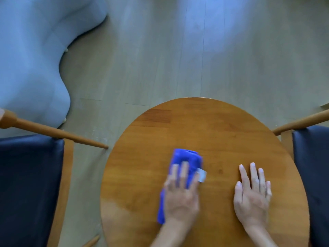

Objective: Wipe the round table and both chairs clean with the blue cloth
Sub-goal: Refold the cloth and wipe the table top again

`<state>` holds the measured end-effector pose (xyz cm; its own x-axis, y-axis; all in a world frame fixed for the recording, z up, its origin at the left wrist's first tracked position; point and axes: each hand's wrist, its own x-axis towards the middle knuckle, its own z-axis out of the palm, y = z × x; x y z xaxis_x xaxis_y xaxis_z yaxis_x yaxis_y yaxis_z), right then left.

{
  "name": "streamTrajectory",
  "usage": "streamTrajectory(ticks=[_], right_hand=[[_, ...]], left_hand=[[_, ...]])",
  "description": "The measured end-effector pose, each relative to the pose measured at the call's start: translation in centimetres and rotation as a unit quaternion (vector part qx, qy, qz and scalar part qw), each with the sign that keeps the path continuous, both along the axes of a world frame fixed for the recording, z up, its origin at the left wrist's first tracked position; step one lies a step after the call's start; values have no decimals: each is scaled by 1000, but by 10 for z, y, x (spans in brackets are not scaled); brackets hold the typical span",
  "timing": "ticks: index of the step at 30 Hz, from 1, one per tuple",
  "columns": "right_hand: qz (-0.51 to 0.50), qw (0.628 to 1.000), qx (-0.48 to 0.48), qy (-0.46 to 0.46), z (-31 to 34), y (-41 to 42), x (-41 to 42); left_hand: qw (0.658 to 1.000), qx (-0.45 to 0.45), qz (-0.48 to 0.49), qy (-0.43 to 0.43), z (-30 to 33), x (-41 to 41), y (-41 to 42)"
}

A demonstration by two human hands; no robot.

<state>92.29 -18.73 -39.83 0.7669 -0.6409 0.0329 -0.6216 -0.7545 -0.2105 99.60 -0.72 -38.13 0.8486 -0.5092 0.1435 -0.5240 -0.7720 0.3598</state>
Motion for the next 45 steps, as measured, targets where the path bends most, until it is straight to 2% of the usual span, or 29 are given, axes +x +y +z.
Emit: streamTrajectory(ticks=[3,5,7,10,13,16,20,22,25,27,29,31,33,36,38,40,43,45], right_hand=[[4,1000,-13,-11,-3,-2,-2],[4,1000,-6,-13,-4,-4,-1],[1,1000,12,-10,-3,-5,-1],[1,1000,10,-16,-3,-1,-2],[-2,1000,10,-23,-5,2,0],[6,1000,7,-24,-6,4,-1],[11,999,11,-32,-8,-1,-2],[11,999,19,-49,-11,-4,-4],[21,997,39,-65,-10,-11,-4],[18,996,73,-52,-6,-12,-4],[14,994,100,-38,-2,-11,-5],[14,991,130,-20,3,-11,-3],[11,986,164,-1,12,-13,-1],[5,971,238,-20,29,5,-6],[8,959,275,-68,40,35,-21],[2,947,301,-112,50,66,-46],[-44,930,341,-129,59,104,-93],[-41,938,328,-108,59,130,-107]], left_hand=[[991,-27,-133,18,4,-20,-37],[989,-27,-148,-1,3,7,-11],[996,-3,-94,0,0,47,43],[997,38,62,-1,4,88,133],[995,42,90,-25,6,50,178],[999,24,27,-39,0,-43,169],[992,14,-127,-3,-6,-140,82],[980,-14,-197,29,-4,-147,36],[973,-46,-227,1,-3,-105,22],[980,-22,-197,-18,-3,-47,47],[996,-6,-86,-31,-2,14,85],[999,27,24,-10,0,40,121],[996,42,74,-16,-1,18,136],[994,25,105,7,-1,-64,116],[992,-15,93,84,7,-118,76],[975,-87,103,175,23,-152,31],[903,-229,155,329,55,-149,10],[886,-291,149,329,63,-121,39]])
